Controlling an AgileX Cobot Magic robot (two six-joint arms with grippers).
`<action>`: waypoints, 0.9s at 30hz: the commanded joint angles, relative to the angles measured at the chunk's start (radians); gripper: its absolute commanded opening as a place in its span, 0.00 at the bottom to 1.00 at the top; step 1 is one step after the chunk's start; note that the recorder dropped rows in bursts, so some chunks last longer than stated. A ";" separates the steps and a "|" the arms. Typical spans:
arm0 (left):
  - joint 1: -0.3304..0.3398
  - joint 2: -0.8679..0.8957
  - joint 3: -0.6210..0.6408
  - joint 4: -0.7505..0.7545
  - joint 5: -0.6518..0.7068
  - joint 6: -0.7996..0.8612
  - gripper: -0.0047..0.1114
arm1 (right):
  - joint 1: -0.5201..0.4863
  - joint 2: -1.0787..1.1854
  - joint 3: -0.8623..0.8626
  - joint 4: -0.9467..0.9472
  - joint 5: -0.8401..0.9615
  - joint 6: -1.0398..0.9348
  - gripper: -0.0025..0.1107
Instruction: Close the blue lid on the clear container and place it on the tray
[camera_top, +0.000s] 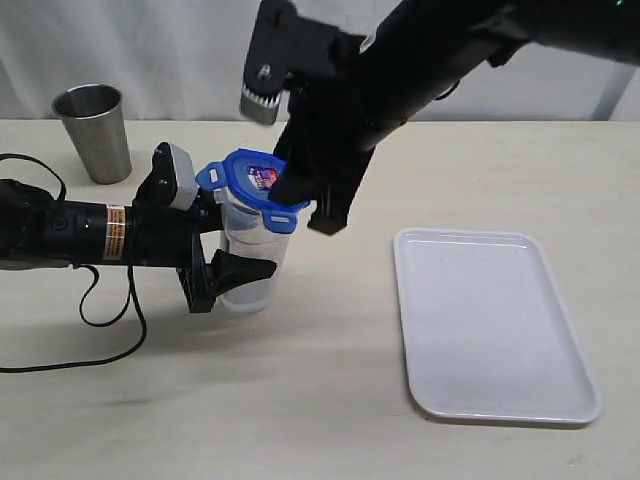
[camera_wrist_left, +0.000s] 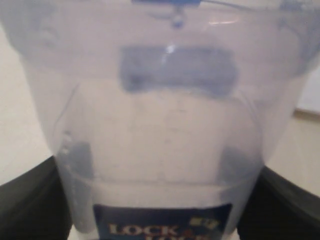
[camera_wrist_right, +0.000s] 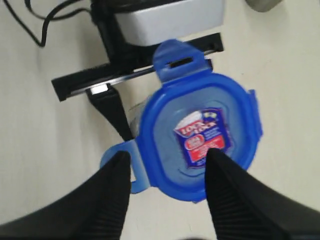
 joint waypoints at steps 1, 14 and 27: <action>-0.001 0.001 0.001 -0.007 0.008 0.007 0.04 | 0.076 0.004 0.064 -0.197 -0.097 0.054 0.40; -0.001 0.001 0.001 -0.007 -0.004 0.005 0.04 | 0.113 0.025 0.119 -0.295 -0.183 0.098 0.37; -0.001 0.001 0.001 -0.025 -0.097 0.007 0.04 | 0.123 0.062 0.119 -0.312 -0.181 0.098 0.37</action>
